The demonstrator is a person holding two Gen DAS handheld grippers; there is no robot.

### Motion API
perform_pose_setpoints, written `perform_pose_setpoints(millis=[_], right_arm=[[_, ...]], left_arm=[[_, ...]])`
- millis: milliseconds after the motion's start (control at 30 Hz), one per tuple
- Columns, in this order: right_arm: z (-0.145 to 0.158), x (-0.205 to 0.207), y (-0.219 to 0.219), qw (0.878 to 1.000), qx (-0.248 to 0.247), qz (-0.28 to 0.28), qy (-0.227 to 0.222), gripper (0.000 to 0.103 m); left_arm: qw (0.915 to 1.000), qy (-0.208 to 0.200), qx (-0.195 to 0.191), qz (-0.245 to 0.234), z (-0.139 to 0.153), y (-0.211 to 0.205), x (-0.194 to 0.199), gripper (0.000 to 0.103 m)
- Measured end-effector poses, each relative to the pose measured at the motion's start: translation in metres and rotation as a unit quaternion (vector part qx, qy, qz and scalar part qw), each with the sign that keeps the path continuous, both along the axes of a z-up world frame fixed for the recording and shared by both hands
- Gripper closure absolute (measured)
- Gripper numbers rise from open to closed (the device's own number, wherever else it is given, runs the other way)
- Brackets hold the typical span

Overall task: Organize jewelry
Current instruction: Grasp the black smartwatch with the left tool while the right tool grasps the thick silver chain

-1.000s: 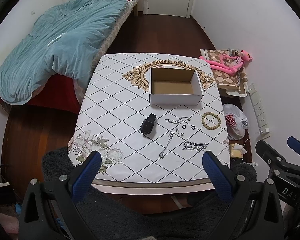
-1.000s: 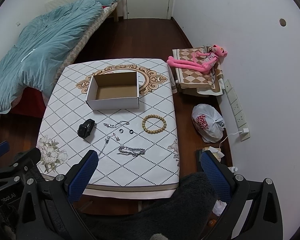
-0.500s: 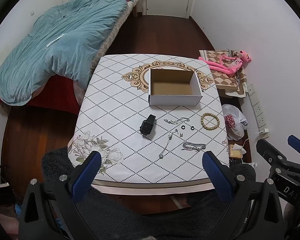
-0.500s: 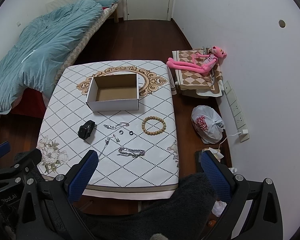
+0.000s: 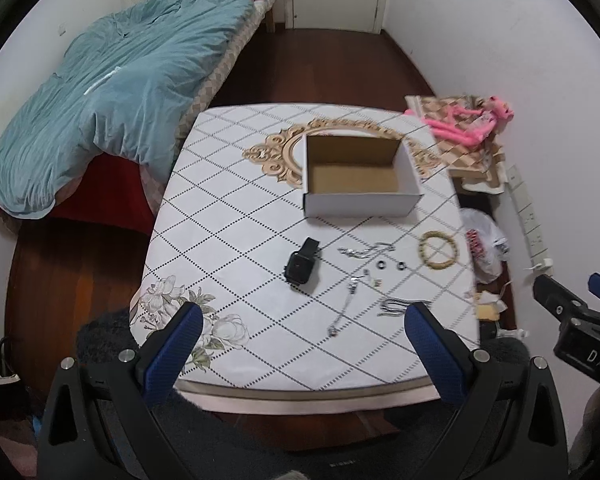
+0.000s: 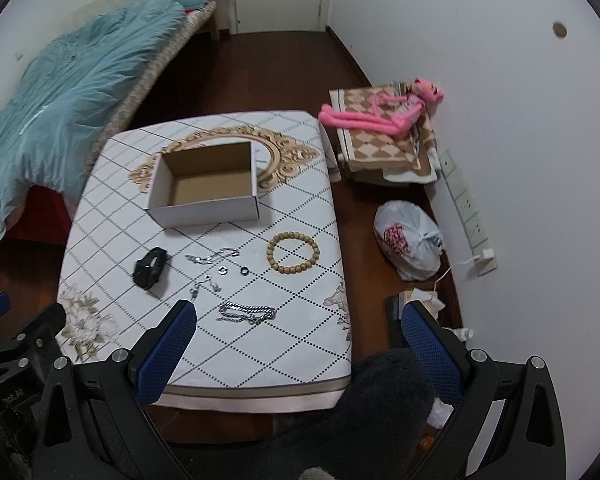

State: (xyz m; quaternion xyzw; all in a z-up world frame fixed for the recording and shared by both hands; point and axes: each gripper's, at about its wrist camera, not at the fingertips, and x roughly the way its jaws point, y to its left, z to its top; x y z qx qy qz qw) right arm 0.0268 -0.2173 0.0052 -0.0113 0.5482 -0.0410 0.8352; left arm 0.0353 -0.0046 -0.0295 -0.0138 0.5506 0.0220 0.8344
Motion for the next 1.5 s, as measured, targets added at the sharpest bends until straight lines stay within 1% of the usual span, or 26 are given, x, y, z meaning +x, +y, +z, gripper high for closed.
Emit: perform_pose_setpoints(millis=[167,367,433,500,533,567,600,633,667,700,733,767,867,933,967,1000,1033,1067,1133,1267,1300,1333,1367,1433,1500], right_arm=[[-0.058,0.025,-0.005,0.999,0.011,-0.015,0.043,0.0],[-0.148,0.042,-0.009,0.991,0.04,-0.052,0.119,0.0],[-0.173,0.044,-0.011,0.986,0.058,-0.069,0.139,0.003],[-0.196,0.045,-0.011,0.981,0.072,-0.089,0.158,0.011],[-0.206,0.045,-0.012,0.978,0.084,-0.097,0.162,0.012],[-0.212,0.045,-0.012,0.977,0.087,-0.102,0.166,0.014],[-0.219,0.045,-0.012,0.975,0.088,-0.109,0.172,0.02],[-0.227,0.044,-0.011,0.973,0.095,-0.114,0.175,0.024],[-0.231,0.044,-0.01,0.973,0.098,-0.116,0.176,0.027],[-0.238,0.043,-0.009,0.971,0.097,-0.121,0.18,0.028],[-0.238,0.042,-0.008,0.971,0.097,-0.123,0.181,0.029],[-0.237,0.041,-0.005,0.974,0.092,-0.119,0.169,0.034],[-0.237,0.039,0.006,0.979,0.075,-0.105,0.159,0.036],[-0.233,0.036,0.014,0.982,0.072,-0.091,0.146,0.044],[-0.23,0.038,0.018,0.984,0.07,-0.082,0.143,0.057],[-0.228,0.038,0.023,0.986,0.058,-0.073,0.141,0.08],[-0.226,0.039,0.026,0.987,0.049,-0.066,0.14,0.091],[-0.226,0.039,0.026,0.986,0.054,-0.064,0.141,0.094],[-0.226,0.042,0.023,0.986,0.062,-0.064,0.144,0.094],[-0.225,0.051,0.014,0.986,0.062,-0.064,0.138,0.094],[-0.225,0.053,0.012,0.986,0.063,-0.064,0.138,0.094],[-0.226,0.056,0.011,0.987,0.062,-0.063,0.137,0.094],[-0.226,0.058,0.01,0.987,0.059,-0.061,0.136,0.094],[-0.228,0.062,0.007,0.988,0.056,-0.058,0.134,0.094],[-0.228,0.063,0.008,0.988,0.054,-0.056,0.134,0.094]], left_arm=[[0.9997,0.02,0.016,-0.002,-0.04,0.007,0.02,0.0],[0.9979,0.055,0.032,0.008,-0.09,0.02,0.036,0.0],[0.9971,0.064,0.039,0.013,-0.102,0.024,0.038,0.0],[0.9962,0.074,0.041,0.019,-0.116,0.027,0.041,0.0],[0.996,0.076,0.042,0.021,-0.121,0.029,0.042,0.0],[0.9955,0.08,0.046,0.023,-0.127,0.031,0.044,0.0],[0.9951,0.084,0.047,0.024,-0.131,0.032,0.045,0.0],[0.9948,0.086,0.047,0.027,-0.135,0.034,0.047,0.0],[0.9947,0.087,0.046,0.03,-0.139,0.036,0.048,0.0],[0.9947,0.088,0.043,0.032,-0.142,0.038,0.05,0.0],[0.9946,0.089,0.041,0.034,-0.145,0.039,0.051,0.0],[0.9943,0.092,0.039,0.036,-0.149,0.041,0.052,0.0],[0.994,0.098,0.03,0.037,-0.155,0.045,0.055,0.0],[0.9942,0.098,0.024,0.037,-0.157,0.047,0.057,0.001],[0.9944,0.097,0.021,0.036,-0.157,0.049,0.057,0.001],[0.9947,0.095,0.016,0.034,-0.157,0.051,0.058,0.001],[0.995,0.094,0.014,0.032,-0.158,0.05,0.059,0.001],[0.9954,0.091,0.01,0.026,-0.158,0.05,0.06,0.001],[0.9958,0.09,0.005,0.016,-0.161,0.045,0.065,0.001],[0.9961,0.086,0.002,-0.019,-0.168,0.033,0.076,0.001],[0.9961,0.083,0.003,-0.028,-0.17,0.03,0.079,0.005],[0.996,0.082,0.004,-0.035,-0.171,0.026,0.08,0.013],[0.9956,0.083,0.007,-0.043,-0.174,0.023,0.083,0.017],[0.9946,0.086,0.011,-0.056,-0.18,0.017,0.087,0.034],[0.9936,0.091,0.011,-0.066,-0.185,0.014,0.089,0.045]])
